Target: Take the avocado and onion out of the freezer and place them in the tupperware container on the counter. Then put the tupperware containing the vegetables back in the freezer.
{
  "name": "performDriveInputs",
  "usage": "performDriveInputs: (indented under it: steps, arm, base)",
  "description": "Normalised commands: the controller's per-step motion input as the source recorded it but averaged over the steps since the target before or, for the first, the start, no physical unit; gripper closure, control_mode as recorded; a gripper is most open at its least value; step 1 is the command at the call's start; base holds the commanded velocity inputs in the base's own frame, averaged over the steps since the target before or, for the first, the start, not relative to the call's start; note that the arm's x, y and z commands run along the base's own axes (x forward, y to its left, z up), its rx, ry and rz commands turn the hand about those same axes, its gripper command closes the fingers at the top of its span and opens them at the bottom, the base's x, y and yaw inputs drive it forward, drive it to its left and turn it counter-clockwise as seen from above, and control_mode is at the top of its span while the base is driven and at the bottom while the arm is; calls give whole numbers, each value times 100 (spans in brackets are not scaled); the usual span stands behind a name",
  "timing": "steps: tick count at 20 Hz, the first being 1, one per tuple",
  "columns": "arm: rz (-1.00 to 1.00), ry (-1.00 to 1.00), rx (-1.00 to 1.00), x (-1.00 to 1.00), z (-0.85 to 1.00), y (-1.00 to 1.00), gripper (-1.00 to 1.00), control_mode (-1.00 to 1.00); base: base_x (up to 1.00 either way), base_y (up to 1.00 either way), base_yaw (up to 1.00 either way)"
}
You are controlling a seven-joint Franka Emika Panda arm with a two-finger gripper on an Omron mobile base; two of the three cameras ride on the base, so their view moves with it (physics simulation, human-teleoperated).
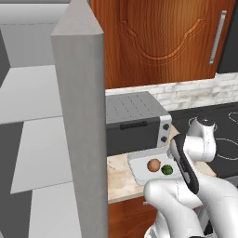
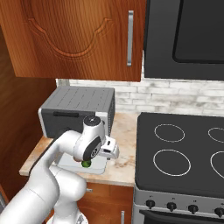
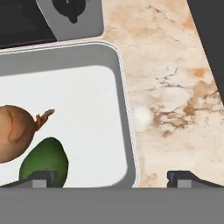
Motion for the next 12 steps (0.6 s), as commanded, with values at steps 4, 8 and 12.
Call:
performDriveInputs:
  steps: [4, 8, 12]
  arm:
    - [0, 5, 0, 22, -18, -18, -100, -100]
    - [0, 4, 0, 19, -26, -10, -100, -100]
    - [0, 4, 0, 14, -24, -3, -100, -100]
  base:
    - [0, 0, 0]
    - [0, 0, 0]
    - [0, 0, 0]
